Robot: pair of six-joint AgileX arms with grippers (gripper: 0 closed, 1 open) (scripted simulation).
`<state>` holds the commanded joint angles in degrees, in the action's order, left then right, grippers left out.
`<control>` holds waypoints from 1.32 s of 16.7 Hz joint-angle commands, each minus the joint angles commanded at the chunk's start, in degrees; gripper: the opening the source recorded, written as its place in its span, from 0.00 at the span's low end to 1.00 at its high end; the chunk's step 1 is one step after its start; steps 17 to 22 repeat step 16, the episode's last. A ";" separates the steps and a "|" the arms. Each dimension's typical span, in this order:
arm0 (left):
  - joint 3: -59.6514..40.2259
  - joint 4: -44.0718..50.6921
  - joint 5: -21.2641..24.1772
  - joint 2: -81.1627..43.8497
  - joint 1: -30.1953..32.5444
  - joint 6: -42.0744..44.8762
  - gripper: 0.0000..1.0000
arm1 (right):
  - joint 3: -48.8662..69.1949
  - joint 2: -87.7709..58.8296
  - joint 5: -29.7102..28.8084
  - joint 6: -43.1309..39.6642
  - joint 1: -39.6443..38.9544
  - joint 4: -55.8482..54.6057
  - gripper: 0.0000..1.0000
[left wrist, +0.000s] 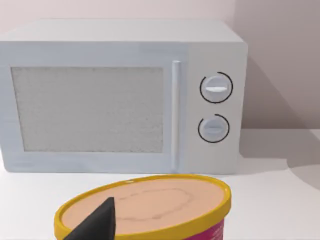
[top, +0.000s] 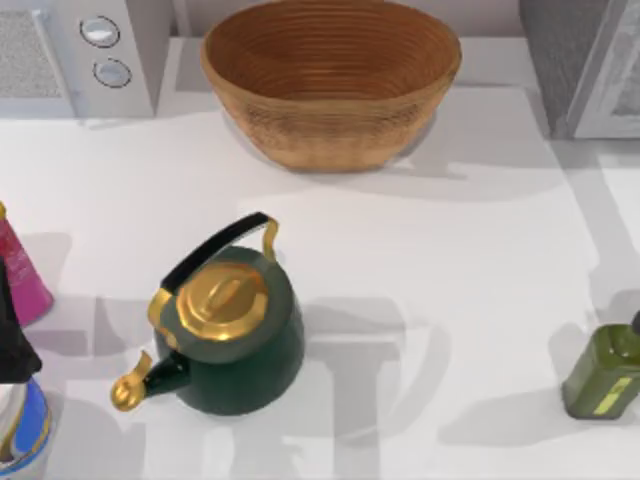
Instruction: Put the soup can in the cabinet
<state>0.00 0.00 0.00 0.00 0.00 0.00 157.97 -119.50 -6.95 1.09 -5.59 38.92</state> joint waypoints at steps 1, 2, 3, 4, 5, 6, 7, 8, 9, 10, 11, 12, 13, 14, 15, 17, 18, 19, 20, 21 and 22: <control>0.00 0.00 0.00 0.00 0.00 0.00 1.00 | 0.00 0.00 0.00 0.00 0.00 0.00 0.30; 0.00 0.00 0.00 0.00 0.00 0.00 1.00 | 0.00 0.00 0.00 0.00 0.00 0.00 0.38; 0.00 0.00 0.00 0.00 0.00 0.00 1.00 | 0.00 0.00 0.00 0.00 0.00 0.00 0.45; 0.00 0.00 0.00 0.00 0.00 0.00 1.00 | 0.00 0.00 0.00 0.00 0.00 0.00 0.53; 0.00 0.00 0.00 0.00 0.00 0.00 1.00 | 0.00 0.00 0.00 0.00 0.00 0.00 0.60; 0.00 0.00 0.00 0.00 0.00 0.00 1.00 | 0.00 0.00 0.00 0.00 0.00 0.00 0.68; 0.00 0.00 0.00 0.00 0.00 0.00 1.00 | 0.00 0.00 0.00 0.00 0.00 0.00 0.75; 0.00 0.00 0.00 0.00 0.00 0.00 1.00 | 0.00 0.00 0.00 0.00 0.00 0.00 0.83; 0.00 0.00 0.00 0.00 0.00 0.00 1.00 | 0.00 0.00 0.00 0.00 0.00 0.00 0.90; 0.00 0.00 0.00 0.00 0.00 0.00 1.00 | 0.00 0.00 0.00 0.00 0.00 0.00 0.98; 0.00 0.00 0.00 0.00 0.00 0.00 1.00 | 0.00 0.00 0.00 0.00 0.00 0.00 1.00; 0.00 0.00 0.00 0.00 0.00 0.00 1.00 | 0.00 0.00 0.00 0.00 0.00 0.00 1.00; 0.00 0.00 0.00 0.00 0.00 0.00 1.00 | 0.00 0.00 0.00 0.00 0.00 0.00 1.00; 0.00 0.00 0.00 0.00 0.00 0.00 1.00 | 0.00 0.00 0.00 0.00 0.00 0.00 1.00; 0.00 0.00 0.00 0.00 0.00 0.00 1.00 | 0.00 0.00 0.00 0.00 0.00 0.00 1.00; 0.00 0.00 0.00 0.00 0.00 0.00 1.00 | 0.00 0.00 0.00 0.00 0.00 0.00 1.00; 0.00 0.00 0.00 0.00 0.00 0.00 1.00 | 0.00 0.00 0.00 0.00 0.00 0.00 1.00; 0.00 0.00 0.00 0.00 0.00 0.00 1.00 | 0.00 0.00 0.00 0.00 0.00 0.00 1.00; 0.00 0.00 0.00 0.00 0.00 0.00 1.00 | 0.00 0.00 0.00 0.00 0.00 0.00 1.00; 0.00 0.00 0.00 0.00 0.00 0.00 1.00 | 0.00 0.00 0.00 0.00 0.00 0.00 1.00; 0.00 0.00 0.00 0.00 0.00 0.00 1.00 | 0.00 0.00 0.00 0.00 0.00 0.00 1.00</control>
